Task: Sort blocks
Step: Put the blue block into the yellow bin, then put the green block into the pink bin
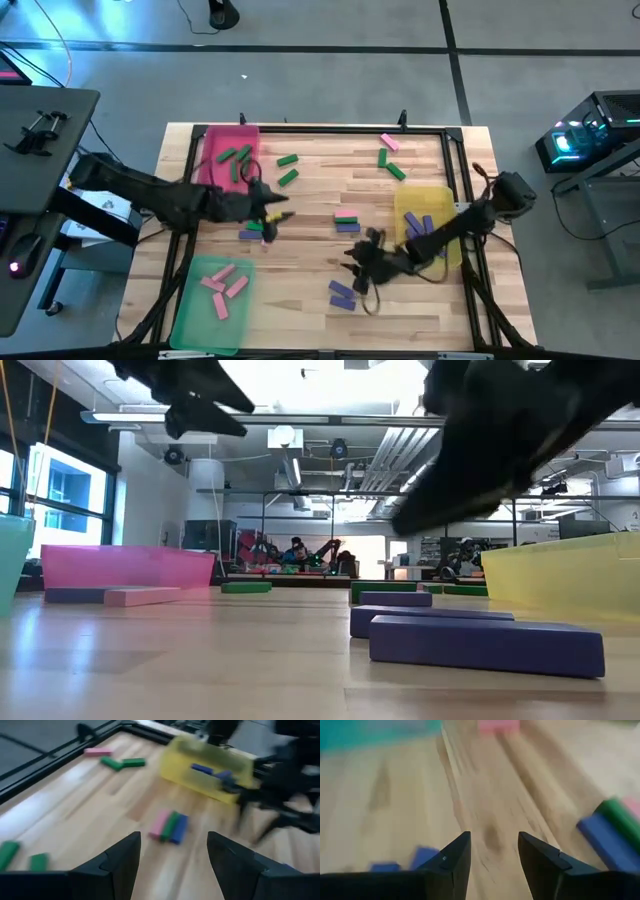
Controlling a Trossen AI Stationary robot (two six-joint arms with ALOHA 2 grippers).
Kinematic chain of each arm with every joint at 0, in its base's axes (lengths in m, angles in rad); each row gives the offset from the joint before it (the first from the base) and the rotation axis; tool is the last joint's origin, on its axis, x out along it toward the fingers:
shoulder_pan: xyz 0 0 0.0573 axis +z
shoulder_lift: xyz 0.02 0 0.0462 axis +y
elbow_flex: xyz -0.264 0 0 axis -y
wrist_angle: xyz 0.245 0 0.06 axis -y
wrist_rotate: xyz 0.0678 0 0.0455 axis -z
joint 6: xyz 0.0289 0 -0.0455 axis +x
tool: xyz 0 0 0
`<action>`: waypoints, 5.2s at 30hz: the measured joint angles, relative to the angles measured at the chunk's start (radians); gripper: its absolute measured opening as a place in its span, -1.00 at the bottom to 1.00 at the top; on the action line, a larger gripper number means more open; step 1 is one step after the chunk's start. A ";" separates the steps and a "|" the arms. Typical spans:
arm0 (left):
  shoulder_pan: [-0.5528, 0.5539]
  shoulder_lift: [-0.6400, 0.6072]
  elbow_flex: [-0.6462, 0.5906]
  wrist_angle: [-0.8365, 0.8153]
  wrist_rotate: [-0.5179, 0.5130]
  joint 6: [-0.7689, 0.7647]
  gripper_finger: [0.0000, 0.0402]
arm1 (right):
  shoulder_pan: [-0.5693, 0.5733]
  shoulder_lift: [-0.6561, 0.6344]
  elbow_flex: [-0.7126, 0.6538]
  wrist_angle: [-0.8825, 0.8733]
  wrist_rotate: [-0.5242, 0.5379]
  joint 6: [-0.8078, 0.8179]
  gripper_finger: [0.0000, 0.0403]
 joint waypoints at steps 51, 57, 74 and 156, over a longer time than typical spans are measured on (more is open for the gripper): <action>-0.228 0.283 0.000 0.237 -0.227 -0.096 0.09 | -0.265 0.017 0.019 -0.324 -0.174 -0.377 -0.26; -0.228 0.283 0.000 0.234 -0.227 -0.096 0.09 | -0.289 0.018 0.016 -0.329 -0.267 -0.364 -0.26; -0.231 0.283 0.000 0.234 -0.226 -0.096 0.09 | -0.122 -0.113 0.067 -0.487 0.000 -0.226 -0.83; -0.230 0.284 -0.001 0.242 -0.227 -0.099 0.09 | 0.079 -0.398 -0.007 -0.984 0.147 0.517 -0.26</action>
